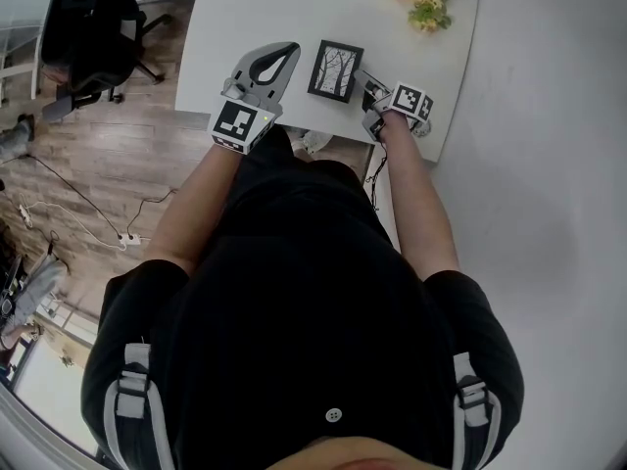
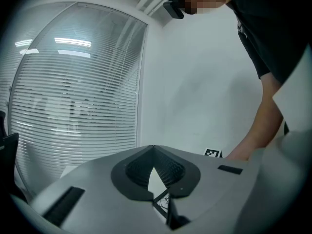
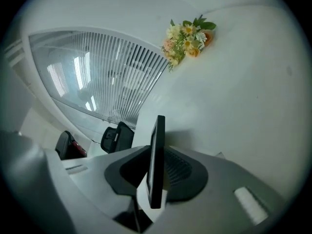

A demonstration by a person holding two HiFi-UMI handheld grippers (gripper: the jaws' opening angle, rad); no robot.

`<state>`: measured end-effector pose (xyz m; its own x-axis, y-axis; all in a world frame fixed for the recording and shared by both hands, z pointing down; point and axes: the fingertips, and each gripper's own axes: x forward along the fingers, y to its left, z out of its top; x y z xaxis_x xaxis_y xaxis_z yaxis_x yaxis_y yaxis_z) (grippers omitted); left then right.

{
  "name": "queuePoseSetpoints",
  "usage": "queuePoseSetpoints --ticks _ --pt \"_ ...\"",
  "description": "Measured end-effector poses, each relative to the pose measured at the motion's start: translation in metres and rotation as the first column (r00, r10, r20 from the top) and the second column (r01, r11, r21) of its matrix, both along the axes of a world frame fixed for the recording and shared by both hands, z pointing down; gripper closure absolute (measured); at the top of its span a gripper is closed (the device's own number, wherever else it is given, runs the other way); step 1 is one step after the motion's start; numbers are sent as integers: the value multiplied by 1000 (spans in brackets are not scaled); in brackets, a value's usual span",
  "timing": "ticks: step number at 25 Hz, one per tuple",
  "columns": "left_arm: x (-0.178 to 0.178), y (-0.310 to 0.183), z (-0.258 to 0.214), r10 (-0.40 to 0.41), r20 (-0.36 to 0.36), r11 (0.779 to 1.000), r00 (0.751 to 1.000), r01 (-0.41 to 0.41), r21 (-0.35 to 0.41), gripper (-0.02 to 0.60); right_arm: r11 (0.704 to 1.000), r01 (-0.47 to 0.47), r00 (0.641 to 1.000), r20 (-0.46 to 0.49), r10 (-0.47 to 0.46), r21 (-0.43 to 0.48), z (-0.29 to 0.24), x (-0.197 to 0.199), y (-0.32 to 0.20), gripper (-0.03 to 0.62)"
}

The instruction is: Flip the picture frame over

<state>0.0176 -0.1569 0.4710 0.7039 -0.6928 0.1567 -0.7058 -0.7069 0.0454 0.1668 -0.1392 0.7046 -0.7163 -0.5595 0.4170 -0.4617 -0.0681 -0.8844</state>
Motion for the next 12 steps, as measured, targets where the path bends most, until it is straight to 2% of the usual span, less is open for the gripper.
queuePoseSetpoints --ticks 2,3,6,8,12 --pt "-3 3 0 2 3 1000 1000 -2 -5 575 1000 21 991 -136 -18 14 6 7 1 496" --pt "-4 4 0 3 1 1000 1000 -3 -9 575 999 36 973 -229 -30 26 8 13 0 478" --pt "-4 7 -3 3 -10 1000 1000 -3 -18 574 989 126 878 -473 -78 70 6 27 -1 471" --pt "-3 9 -5 11 -9 1000 1000 -11 -20 575 976 188 832 -546 -98 112 -4 26 -2 471" --pt "1 14 -8 35 3 999 999 -35 -40 574 932 285 799 -593 -102 224 -40 14 -2 471"
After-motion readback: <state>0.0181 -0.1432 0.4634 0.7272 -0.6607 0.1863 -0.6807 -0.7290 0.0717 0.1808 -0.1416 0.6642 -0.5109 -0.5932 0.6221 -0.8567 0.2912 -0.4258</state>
